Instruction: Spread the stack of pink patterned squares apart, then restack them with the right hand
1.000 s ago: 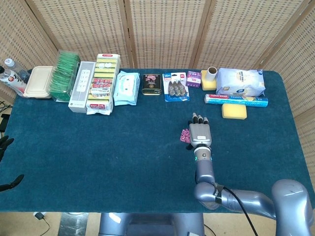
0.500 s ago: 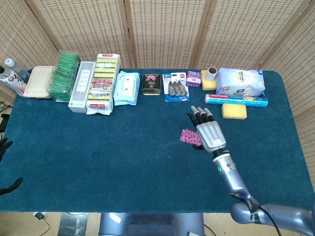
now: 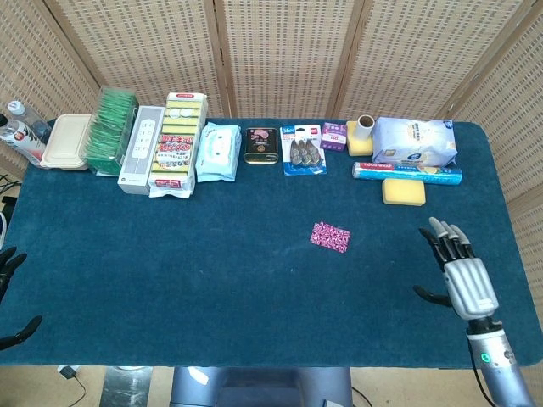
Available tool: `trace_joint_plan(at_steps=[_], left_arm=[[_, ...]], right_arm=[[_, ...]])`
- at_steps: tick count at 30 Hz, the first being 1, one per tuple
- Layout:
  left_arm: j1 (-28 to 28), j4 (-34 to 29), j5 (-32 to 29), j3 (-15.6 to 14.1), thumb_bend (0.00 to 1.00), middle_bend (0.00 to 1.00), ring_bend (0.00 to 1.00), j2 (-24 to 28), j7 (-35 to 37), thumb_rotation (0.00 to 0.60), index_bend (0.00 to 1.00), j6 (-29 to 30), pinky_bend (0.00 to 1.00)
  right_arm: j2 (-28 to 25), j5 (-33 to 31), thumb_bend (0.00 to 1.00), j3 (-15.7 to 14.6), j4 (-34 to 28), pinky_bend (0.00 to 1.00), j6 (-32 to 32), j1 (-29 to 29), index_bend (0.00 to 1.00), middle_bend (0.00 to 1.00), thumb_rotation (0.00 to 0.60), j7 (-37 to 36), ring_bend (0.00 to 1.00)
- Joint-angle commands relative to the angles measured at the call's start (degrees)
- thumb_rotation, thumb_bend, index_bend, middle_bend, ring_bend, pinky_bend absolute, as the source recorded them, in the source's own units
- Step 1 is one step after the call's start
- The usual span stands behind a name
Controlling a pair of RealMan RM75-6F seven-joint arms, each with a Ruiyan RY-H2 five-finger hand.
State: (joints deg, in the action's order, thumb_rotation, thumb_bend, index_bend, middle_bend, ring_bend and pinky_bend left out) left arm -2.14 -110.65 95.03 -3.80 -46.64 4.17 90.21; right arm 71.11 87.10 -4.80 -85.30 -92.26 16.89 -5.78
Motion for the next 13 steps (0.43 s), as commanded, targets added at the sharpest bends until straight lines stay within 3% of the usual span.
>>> trace_joint_plan(at_steps=[1, 13], left_arm=[[-0.27, -0.41, 0.1, -0.07, 0.23, 0.0, 0.0, -0.64, -1.35, 0.6, 0.0, 0.22, 0.06], [-0.22, -1.22, -0.6, 0.07, 0.23, 0.0, 0.0, -1.98, -5.62, 0.6, 0.0, -0.5, 0.06]], right_arm=[[-1.83, 1.73, 0.01, -0.44, -0.9, 0.01, -2.05, -2.62, 0.07, 0.0, 0.6, 0.27, 0.0], [-2.56, 0.83, 0.0, 2.65, -3.11, 0.0, -3.16, -5.75, 0.07, 0.0, 0.6, 5.56, 0.0]])
